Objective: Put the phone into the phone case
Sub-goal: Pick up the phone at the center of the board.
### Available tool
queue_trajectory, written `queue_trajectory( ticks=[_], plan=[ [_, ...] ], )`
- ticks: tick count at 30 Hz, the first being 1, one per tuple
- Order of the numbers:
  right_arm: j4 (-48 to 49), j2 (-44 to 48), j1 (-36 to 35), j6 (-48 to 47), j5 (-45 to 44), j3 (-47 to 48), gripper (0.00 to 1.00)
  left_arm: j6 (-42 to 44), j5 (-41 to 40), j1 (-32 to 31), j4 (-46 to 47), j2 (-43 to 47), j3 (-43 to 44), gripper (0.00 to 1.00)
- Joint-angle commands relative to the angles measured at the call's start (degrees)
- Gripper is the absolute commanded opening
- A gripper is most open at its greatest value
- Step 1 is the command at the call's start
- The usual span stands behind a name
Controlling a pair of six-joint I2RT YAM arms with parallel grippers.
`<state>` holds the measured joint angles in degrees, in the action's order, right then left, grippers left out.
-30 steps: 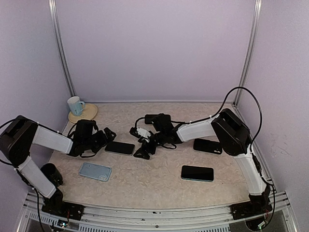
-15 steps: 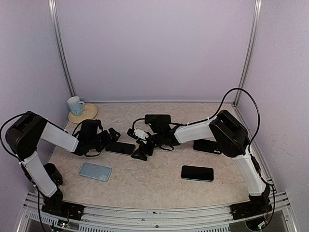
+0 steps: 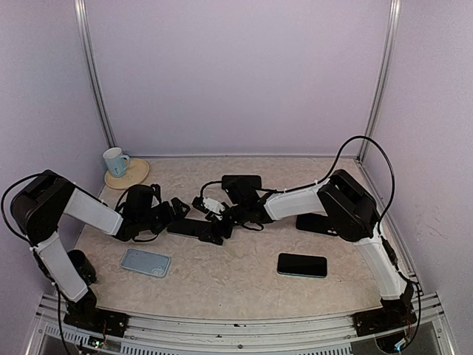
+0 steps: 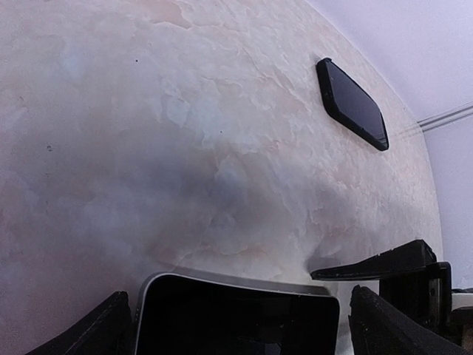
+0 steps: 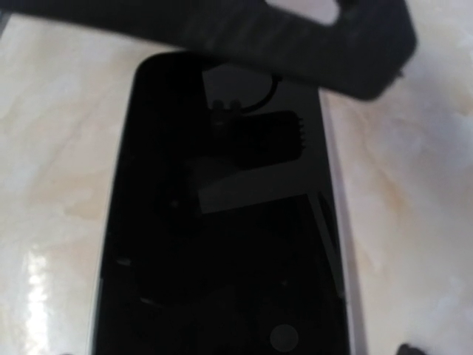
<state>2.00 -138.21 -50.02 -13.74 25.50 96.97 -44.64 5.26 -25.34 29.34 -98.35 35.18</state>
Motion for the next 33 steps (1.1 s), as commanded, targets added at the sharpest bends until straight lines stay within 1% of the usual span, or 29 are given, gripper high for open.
queue_trajectory(
  ticks=[1,4,5,7,12,18,22,24,25,33],
  plan=[
    [-3.2,-2.4,-0.7,0.1,1.3,0.4,0.89,-0.4,1.5,-0.1,-1.2,0.0,-1.3,0.99],
    [-3.0,-2.1,-0.7,-0.5,1.3,-0.5,0.84,-0.5,2.4,1.0,-1.3,0.6,-1.5,0.99],
    [-2.8,-1.8,-0.7,-0.7,1.2,-1.0,0.81,-0.5,2.5,1.4,-1.4,1.2,-1.9,0.99],
    [-2.2,-1.0,-0.7,-1.2,1.3,-2.0,0.71,-0.4,2.6,2.3,-1.7,2.8,-2.6,0.99],
    [-1.0,0.8,-0.7,-2.1,2.0,-3.9,0.56,0.2,2.7,4.0,-3.1,6.8,-4.3,0.99],
    [1.8,2.8,-0.7,-2.1,3.1,-5.9,0.50,0.5,2.1,4.6,-4.7,10.9,-6.2,0.99],
    [3.4,5.4,-0.7,-2.2,3.3,-8.0,0.42,0.9,2.1,4.7,-5.0,12.8,-7.3,0.99],
    [5.1,7.2,-0.7,-2.4,2.7,-9.7,0.34,1.1,2.3,4.7,-4.7,13.3,-8.0,0.99],
    [5.8,7.9,-0.7,-2.5,2.5,-10.6,0.33,1.2,2.4,4.7,-4.5,13.4,-8.2,0.99],
    [9.2,12.3,-0.7,-3.6,1.7,-14.7,0.32,2.3,4.7,4.7,-3.4,13.2,-8.8,0.99]
  ],
)
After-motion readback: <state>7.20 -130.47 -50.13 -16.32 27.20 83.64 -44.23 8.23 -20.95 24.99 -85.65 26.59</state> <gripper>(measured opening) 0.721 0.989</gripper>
